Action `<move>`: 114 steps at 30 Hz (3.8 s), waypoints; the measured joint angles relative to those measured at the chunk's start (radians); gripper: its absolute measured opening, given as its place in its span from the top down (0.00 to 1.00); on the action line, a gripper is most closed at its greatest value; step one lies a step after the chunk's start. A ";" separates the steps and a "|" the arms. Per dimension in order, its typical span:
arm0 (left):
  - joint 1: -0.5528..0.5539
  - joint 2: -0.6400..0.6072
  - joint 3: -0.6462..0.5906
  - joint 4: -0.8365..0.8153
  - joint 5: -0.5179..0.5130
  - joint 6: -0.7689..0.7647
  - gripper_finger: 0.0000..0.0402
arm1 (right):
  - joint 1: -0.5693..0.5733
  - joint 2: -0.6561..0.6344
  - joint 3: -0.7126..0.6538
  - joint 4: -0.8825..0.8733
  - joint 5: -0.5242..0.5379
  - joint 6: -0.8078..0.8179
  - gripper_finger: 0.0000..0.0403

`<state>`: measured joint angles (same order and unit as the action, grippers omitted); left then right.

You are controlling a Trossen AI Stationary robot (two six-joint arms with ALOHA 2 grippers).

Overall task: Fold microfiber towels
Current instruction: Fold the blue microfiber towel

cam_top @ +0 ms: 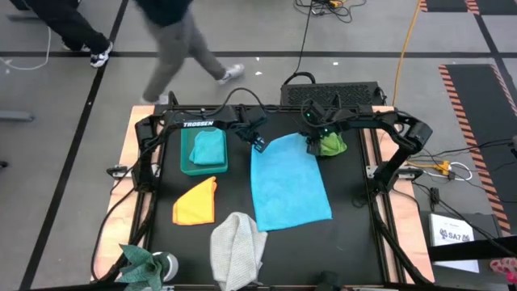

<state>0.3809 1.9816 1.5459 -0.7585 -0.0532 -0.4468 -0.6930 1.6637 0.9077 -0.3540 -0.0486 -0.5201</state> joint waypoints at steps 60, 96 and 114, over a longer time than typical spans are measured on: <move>-0.004 0.000 0.000 0.000 0.008 -0.004 1.00 | 0.000 -0.002 0.039 0.003 -0.005 0.006 0.64; -0.004 0.000 0.000 0.000 0.009 -0.002 1.00 | -0.013 0.046 0.039 0.002 -0.005 0.002 0.95; -0.036 0.000 0.000 0.004 -0.093 0.006 1.00 | -0.012 -0.087 0.038 -0.020 -0.001 0.042 1.00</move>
<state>0.3447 1.9820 1.5455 -0.7544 -0.1466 -0.4405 -0.7052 1.5769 0.9459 -0.3741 -0.0494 -0.4780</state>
